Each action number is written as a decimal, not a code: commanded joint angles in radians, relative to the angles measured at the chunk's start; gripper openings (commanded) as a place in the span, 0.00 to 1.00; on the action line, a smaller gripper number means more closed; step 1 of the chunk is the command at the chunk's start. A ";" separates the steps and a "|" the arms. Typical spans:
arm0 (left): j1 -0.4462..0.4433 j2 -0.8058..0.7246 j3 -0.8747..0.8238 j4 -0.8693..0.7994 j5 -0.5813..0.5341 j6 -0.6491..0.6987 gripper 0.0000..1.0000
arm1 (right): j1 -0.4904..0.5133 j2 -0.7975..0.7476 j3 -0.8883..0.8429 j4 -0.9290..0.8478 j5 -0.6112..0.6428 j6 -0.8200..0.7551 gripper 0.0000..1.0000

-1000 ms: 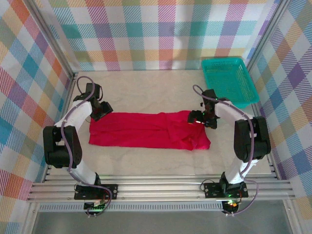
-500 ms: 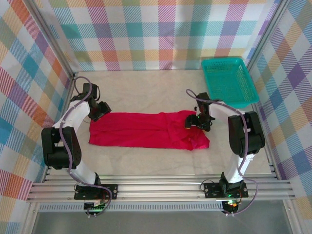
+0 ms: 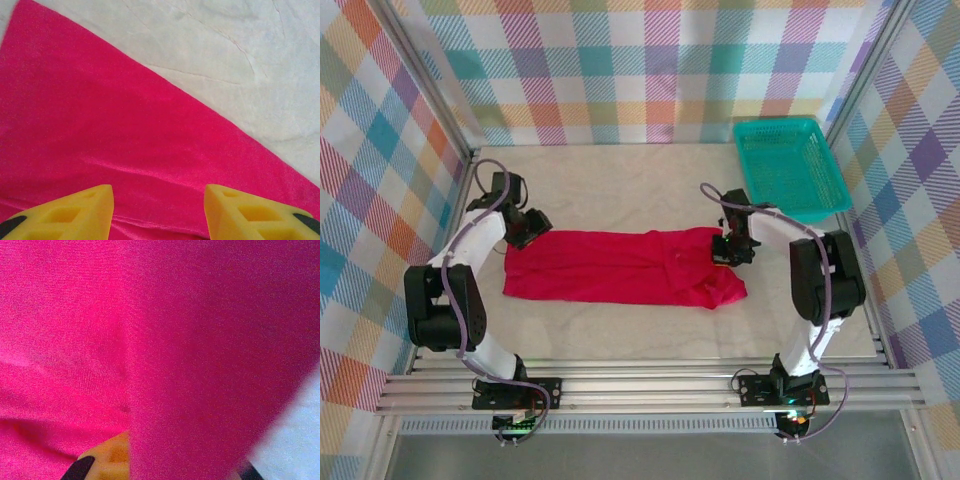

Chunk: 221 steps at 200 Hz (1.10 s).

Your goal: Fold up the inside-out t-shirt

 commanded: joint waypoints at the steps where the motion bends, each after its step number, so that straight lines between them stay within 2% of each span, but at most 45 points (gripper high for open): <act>1: -0.073 -0.007 -0.021 0.064 0.054 -0.062 0.51 | -0.051 -0.134 0.012 -0.094 0.072 -0.028 0.00; 23: -0.115 0.020 -0.016 0.098 0.088 -0.088 0.51 | -0.069 -0.215 0.060 -0.165 0.084 -0.031 0.00; 54: -0.099 0.035 0.016 0.038 0.064 -0.040 0.52 | -0.059 -0.296 0.159 -0.248 0.054 0.004 0.00; 80: -0.047 0.006 0.031 -0.002 0.075 -0.011 0.53 | 0.016 -0.300 0.256 -0.298 0.042 0.075 0.00; 97: -0.007 -0.014 0.027 -0.007 0.101 -0.007 0.53 | 0.101 -0.256 0.328 -0.316 0.058 0.132 0.00; 135: 0.052 -0.041 0.013 -0.015 0.146 -0.003 0.53 | 0.319 -0.080 0.503 -0.306 0.107 0.222 0.00; 165: 0.091 -0.064 -0.007 -0.023 0.174 0.006 0.53 | 0.463 0.126 0.730 -0.353 0.133 0.231 0.00; 185: 0.115 -0.079 -0.022 -0.018 0.185 0.002 0.53 | 0.536 0.269 0.912 -0.390 0.136 0.218 0.00; 221: 0.145 -0.085 -0.050 -0.006 0.176 -0.010 0.53 | 0.609 0.600 1.394 -0.562 0.102 0.181 0.00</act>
